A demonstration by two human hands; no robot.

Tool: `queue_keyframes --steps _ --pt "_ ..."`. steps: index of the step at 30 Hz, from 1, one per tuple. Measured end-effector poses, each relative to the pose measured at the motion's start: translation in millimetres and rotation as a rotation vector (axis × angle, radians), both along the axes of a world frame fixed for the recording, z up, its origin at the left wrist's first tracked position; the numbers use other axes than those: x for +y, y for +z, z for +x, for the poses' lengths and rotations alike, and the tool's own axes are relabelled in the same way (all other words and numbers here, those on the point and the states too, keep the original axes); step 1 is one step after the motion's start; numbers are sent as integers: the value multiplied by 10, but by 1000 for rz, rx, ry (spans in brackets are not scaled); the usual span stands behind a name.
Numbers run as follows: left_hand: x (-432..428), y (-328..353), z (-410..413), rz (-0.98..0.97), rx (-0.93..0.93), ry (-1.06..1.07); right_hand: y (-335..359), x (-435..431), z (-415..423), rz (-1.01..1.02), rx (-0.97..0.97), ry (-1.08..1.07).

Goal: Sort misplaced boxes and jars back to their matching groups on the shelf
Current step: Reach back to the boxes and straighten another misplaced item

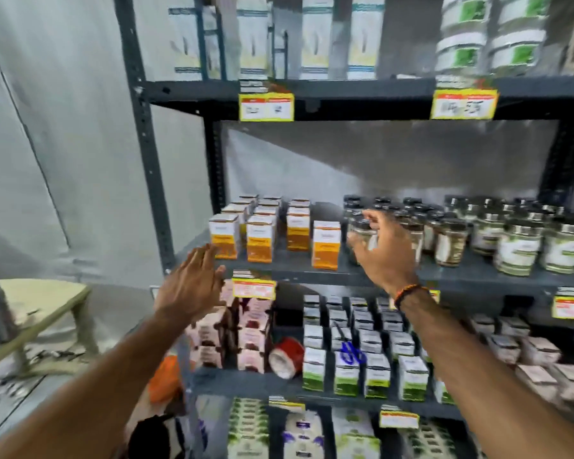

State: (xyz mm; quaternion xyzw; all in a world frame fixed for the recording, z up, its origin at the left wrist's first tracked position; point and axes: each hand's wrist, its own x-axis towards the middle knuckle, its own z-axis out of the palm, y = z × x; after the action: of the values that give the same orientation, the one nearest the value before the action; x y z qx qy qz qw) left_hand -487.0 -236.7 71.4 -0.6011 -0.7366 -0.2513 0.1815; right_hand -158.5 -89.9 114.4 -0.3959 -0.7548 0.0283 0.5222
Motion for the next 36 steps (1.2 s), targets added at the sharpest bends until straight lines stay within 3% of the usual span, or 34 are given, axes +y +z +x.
queue_keyframes --steps 7,21,29,36 --pt "252 -196 -697 -153 -12 -31 -31 -49 -557 -10 -62 -227" --pt "496 -528 -1018 -192 39 -106 -12 223 -886 -265 -340 -236" --pt "453 -482 -984 -187 38 -117 -183 280 -994 -331 -145 -121" --pt "425 -469 -959 -186 29 -114 -248 353 -1247 -306 -134 -26"
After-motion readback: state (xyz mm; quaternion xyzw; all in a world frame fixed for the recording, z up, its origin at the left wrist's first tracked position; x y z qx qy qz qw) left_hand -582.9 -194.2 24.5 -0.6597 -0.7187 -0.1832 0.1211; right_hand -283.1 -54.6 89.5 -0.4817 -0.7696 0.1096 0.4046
